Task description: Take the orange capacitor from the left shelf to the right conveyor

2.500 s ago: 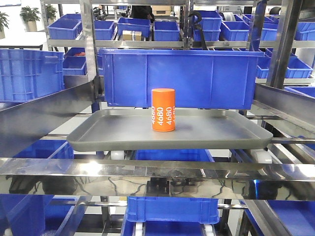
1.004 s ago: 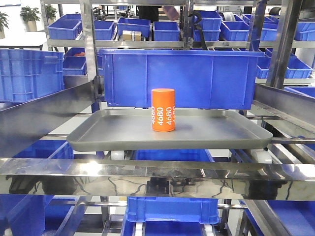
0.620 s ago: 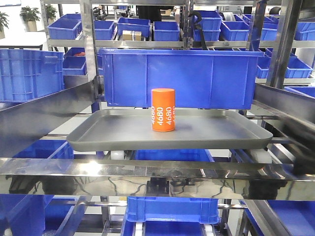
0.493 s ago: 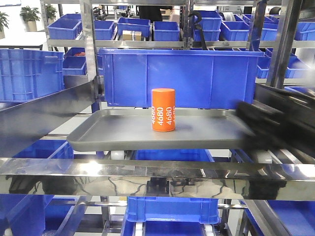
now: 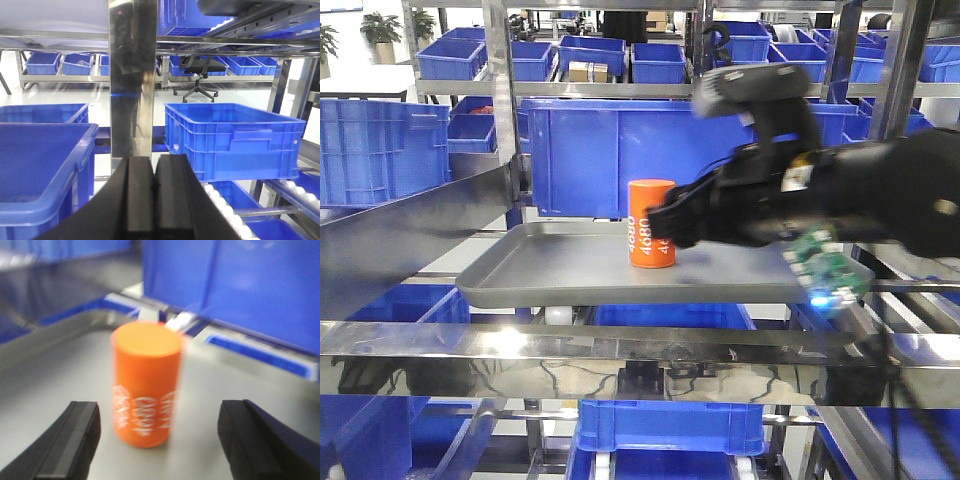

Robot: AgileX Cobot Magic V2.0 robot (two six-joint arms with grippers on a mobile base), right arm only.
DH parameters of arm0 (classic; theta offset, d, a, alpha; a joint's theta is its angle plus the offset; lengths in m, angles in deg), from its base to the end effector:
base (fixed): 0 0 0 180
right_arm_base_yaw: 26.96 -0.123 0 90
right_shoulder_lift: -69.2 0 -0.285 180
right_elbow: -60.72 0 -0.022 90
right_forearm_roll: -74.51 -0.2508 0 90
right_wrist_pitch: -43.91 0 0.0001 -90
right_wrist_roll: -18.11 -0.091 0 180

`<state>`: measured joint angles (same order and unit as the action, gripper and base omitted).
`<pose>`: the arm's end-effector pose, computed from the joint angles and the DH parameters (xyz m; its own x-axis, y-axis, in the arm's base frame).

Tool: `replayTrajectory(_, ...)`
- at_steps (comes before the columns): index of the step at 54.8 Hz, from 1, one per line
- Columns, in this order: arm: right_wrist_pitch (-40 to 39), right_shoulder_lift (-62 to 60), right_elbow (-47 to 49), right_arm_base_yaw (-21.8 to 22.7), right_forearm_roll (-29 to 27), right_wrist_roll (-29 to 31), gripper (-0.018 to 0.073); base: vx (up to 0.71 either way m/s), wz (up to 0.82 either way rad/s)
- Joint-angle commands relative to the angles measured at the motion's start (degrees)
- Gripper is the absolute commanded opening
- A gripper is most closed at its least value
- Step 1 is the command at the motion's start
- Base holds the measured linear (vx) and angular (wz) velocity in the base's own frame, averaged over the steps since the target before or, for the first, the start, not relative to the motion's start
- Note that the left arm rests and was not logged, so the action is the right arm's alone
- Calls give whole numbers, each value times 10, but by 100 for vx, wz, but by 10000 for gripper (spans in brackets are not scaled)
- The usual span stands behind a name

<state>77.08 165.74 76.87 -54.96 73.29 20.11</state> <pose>0.3169 0.1697 0.4333 -0.3446 -0.2026 -0.9166 -0.4848 0.8745 -0.0110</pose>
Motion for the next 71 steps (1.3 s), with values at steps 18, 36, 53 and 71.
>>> replayTrajectory(18,-122,40,32,-2,-14,13,552,0,0)
replayTrajectory(36,-211,84,32,-1,-15,6,552,0,0)
replayTrajectory(53,-217,87,32,-2,-15,7,370,0,0)
replayTrajectory(71,-173,22,32,-1,-15,7,-17,0,0)
